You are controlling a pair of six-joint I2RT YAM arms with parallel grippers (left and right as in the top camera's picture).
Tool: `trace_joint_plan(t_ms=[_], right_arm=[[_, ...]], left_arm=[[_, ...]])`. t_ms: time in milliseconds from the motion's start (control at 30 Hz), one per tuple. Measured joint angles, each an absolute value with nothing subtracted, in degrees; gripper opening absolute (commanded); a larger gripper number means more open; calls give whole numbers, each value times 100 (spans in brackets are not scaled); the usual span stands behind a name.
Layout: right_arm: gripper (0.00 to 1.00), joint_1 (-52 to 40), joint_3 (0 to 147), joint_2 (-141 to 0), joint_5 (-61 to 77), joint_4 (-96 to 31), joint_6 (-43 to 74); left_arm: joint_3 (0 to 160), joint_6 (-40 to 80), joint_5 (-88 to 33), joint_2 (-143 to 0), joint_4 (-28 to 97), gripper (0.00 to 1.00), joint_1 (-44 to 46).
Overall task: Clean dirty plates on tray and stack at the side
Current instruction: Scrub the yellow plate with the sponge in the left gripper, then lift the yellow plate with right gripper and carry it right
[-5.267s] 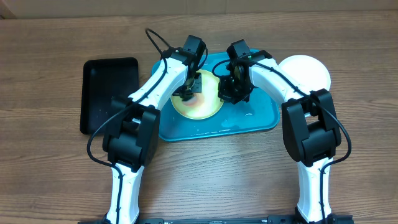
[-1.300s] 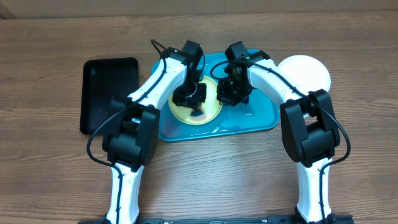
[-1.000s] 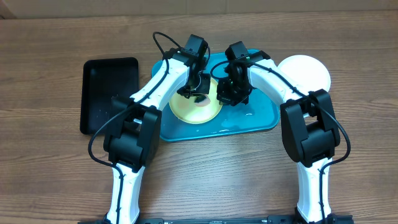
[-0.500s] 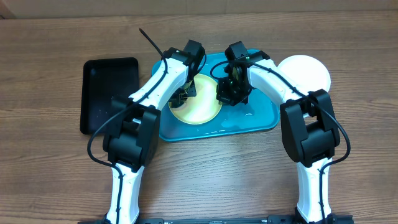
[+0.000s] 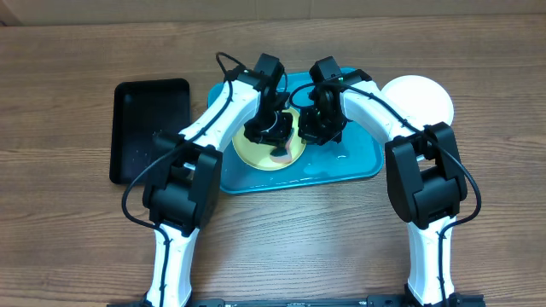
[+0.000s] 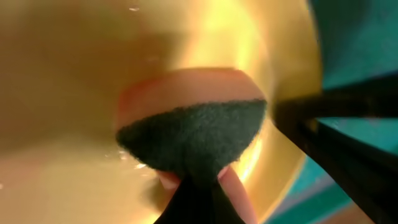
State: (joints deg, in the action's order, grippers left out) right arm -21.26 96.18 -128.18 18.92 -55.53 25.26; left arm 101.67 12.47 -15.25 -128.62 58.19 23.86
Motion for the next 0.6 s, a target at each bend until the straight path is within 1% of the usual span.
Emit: trace_joint_plan(t_ms=[167,300,433,600], right_arm=[[4,-2126,9618,-12818,1892,-5527,2547],[4,-2126,9618,-12818,1881,-5531,2545],[4,-2126,9620,-12818,1855,-5557,2519],[4,-2102,9633,-12722,1487,-5778,2443]], left_arm=[[10182,1968,-56,-12862,5791,4,2394],[10545,2464,823,-12881,6560,4,2263],[11474,2711,1061,-12951,7352,4,1911],[12645,2709,834,-12949,7915,4,1559]])
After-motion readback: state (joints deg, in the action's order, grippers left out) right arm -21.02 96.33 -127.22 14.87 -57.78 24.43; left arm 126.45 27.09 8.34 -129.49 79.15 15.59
